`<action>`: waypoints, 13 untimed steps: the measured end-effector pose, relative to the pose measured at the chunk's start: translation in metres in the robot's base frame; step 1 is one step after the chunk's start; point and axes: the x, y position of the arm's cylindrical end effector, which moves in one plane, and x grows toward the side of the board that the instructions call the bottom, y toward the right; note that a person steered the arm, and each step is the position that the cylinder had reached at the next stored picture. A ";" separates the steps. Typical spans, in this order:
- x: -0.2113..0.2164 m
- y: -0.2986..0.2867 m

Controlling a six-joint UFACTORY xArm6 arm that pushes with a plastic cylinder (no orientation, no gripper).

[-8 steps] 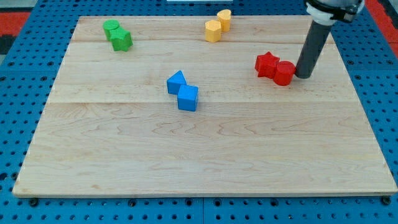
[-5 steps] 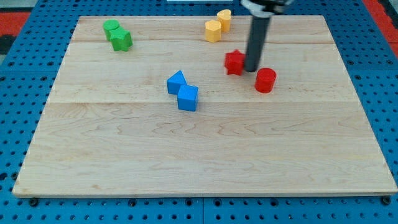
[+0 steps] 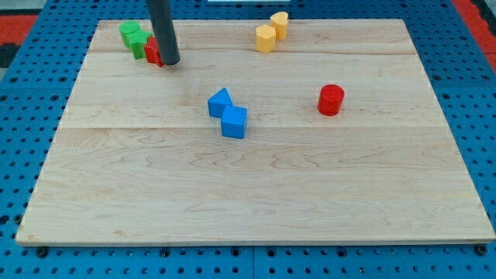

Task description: Move the red blocks into the green blocks

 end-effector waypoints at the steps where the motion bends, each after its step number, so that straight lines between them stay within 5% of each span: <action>1: 0.021 0.113; 3: 0.109 0.333; 4: 0.114 0.424; 5: 0.178 0.410; 6: 0.175 0.325; 8: 0.060 0.227; 10: 0.069 0.125; 12: 0.013 -0.022; 13: 0.027 -0.031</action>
